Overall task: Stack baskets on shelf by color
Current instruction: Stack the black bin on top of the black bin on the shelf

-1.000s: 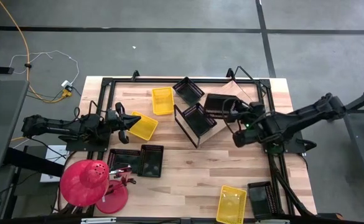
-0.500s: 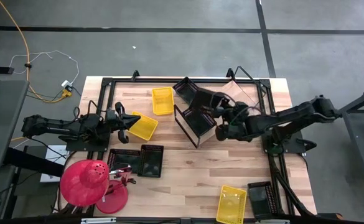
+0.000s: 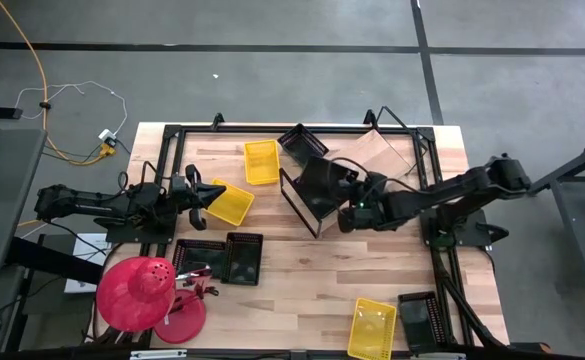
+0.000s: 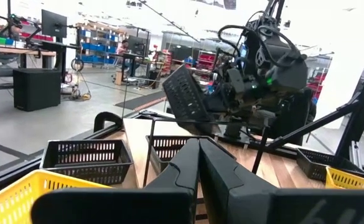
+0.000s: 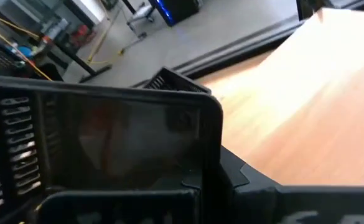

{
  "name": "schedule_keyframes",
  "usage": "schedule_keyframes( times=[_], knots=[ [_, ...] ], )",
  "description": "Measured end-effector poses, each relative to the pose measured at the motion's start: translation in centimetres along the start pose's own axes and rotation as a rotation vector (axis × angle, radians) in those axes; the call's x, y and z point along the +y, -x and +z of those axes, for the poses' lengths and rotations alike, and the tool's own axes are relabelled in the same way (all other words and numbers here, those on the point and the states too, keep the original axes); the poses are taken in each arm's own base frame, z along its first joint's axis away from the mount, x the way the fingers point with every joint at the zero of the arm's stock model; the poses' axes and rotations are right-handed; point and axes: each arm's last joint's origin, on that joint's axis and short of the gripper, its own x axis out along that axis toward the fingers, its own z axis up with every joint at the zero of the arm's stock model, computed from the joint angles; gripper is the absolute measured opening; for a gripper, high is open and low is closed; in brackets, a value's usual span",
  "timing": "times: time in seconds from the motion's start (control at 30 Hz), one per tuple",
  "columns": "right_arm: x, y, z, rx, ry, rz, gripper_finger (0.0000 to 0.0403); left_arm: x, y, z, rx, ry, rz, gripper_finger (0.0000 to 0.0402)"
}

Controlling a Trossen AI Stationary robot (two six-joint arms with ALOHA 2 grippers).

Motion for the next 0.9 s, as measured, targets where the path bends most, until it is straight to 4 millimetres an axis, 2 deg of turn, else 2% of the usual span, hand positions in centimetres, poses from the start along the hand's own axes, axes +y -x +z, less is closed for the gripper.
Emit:
schedule_keyframes(
  times=[0.17, 0.33, 0.43, 0.57, 0.7, 0.9],
  knots=[
    [0.0, -0.2, -0.1, 0.047, -0.017, -0.013, 0.0, 0.0, 0.0, 0.0, 0.0, 0.0, 0.001, 0.0],
    [-0.5, 0.1, 0.3, 0.021, 0.056, -0.031, 0.0, 0.0, 0.0, 0.0, 0.0, 0.0, 0.001, 0.0],
    [-0.7, 0.3, 1.4, -0.026, 0.118, -0.055, 0.0, 0.0, 0.0, 0.0, 0.0, 0.0, 0.001, 0.0],
    [0.2, 0.9, 3.9, -0.077, 0.193, -0.047, 0.0, 0.0, 0.0, 0.0, -0.001, 0.0, 0.004, 0.0],
    [2.7, 1.7, 7.0, -0.098, 0.415, -0.025, 0.0, 0.1, 0.0, 0.0, -0.004, 0.0, 0.027, 0.0],
    [7.3, 2.4, 12.5, -0.038, 1.077, 0.064, 0.0, 0.1, 0.0, 0.0, -0.007, 0.001, 0.039, 0.0]
  ],
)
